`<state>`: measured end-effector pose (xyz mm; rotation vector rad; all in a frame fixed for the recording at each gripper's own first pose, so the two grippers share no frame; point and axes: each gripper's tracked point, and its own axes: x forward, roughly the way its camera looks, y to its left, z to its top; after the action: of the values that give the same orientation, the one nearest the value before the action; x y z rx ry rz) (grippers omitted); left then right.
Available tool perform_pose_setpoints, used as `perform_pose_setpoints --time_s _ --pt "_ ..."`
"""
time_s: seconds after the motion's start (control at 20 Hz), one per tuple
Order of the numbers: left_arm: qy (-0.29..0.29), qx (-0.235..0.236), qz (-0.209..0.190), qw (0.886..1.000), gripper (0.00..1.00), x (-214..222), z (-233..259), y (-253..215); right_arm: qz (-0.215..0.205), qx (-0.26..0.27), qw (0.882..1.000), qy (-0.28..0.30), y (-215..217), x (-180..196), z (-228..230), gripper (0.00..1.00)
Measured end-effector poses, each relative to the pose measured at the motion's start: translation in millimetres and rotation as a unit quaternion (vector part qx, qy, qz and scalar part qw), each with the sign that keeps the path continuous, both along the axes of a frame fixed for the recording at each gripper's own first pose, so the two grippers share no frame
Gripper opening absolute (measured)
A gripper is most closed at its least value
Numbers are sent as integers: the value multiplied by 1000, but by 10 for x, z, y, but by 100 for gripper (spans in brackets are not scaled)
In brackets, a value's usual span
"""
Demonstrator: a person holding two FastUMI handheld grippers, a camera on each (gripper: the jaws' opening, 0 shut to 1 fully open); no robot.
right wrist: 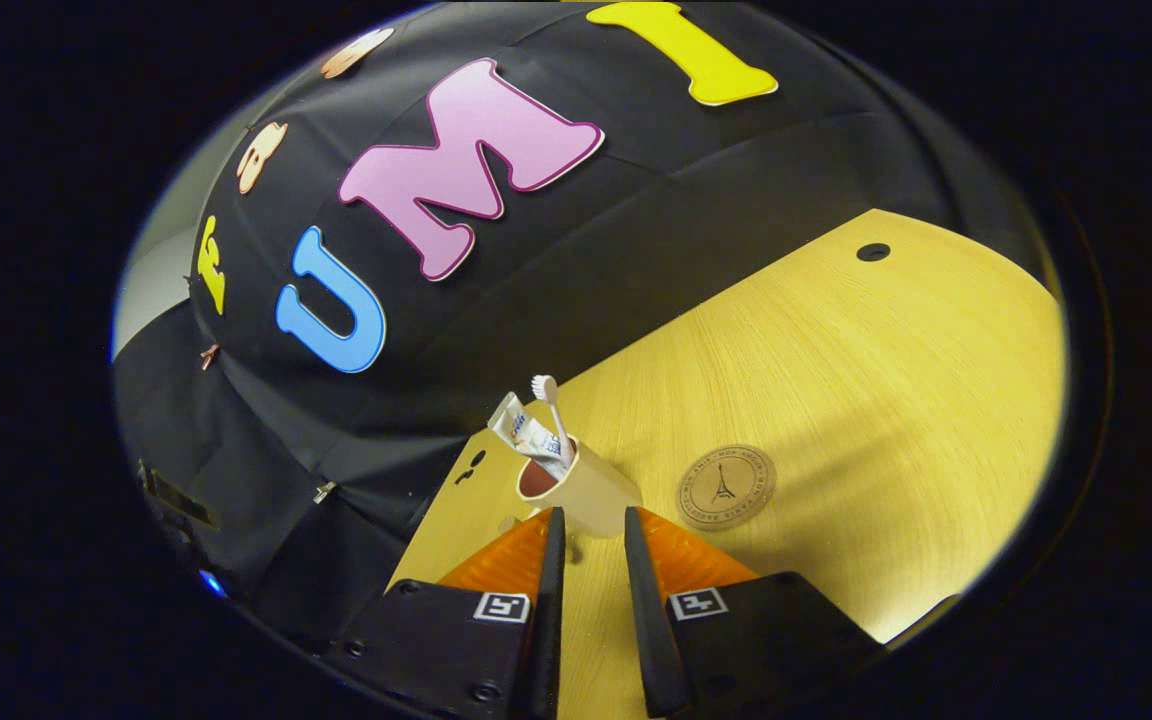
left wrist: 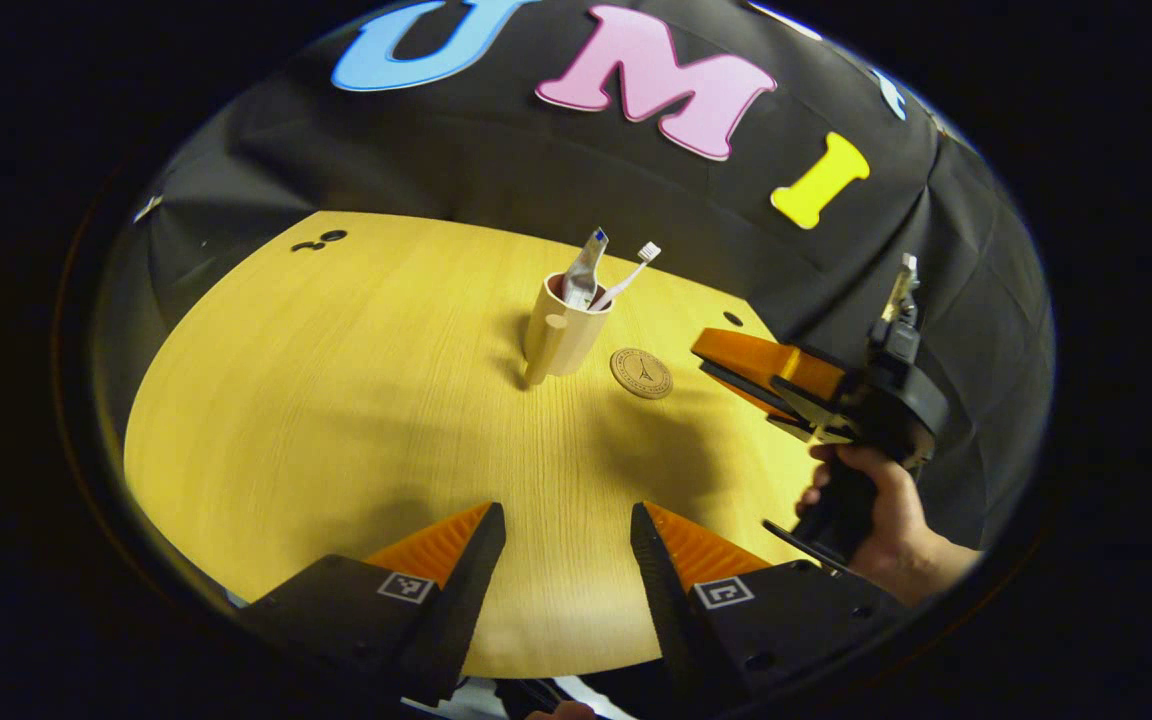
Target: Put the toothbrush and toothpaste on the desktop into the cup, then pick up the cup and place it on the coaster on the desktop.
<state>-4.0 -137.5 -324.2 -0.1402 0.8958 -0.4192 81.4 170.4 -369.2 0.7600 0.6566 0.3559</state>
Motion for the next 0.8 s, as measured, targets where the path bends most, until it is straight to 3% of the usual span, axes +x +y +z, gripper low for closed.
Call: perform_pose_setpoints --time_s 0.25,0.3,0.35,0.5,0.55,0.6,0.65,0.7,0.75,0.8 --pt "22 73 -47 996 79 542 -114 -155 8 -14 999 32 -531 -192 -94 40" --pt "31 84 -42 995 79 644 -167 -148 5 -12 999 40 -649 -246 -95 26" --pt "38 93 -36 994 79 748 -212 -159 -4 -10 999 47 -768 -272 -98 43" --pt "42 118 -29 992 79 1047 -306 -184 -2 -14 998 53 -950 -438 -86 46" --pt "41 127 -32 991 79 1142 -334 -200 10 -23 998 53 -988 -527 -96 29" --pt "41 140 -36 989 79 1227 -353 -205 21 -33 998 54 -1037 -609 -124 46" --pt "43 152 -42 987 79 1299 -375 -220 30 -43 997 57 -1098 -688 -160 46" --pt "44 162 -47 985 80 1378 -397 -244 36 -45 997 60 -1147 -749 -172 31" --pt "47 171 -53 983 79 1459 -418 -269 40 -45 996 64 -1166 -822 -187 48" --pt "49 179 -58 981 79 1547 -448 -294 44 -46 996 67 -1203 -886 -197 48"
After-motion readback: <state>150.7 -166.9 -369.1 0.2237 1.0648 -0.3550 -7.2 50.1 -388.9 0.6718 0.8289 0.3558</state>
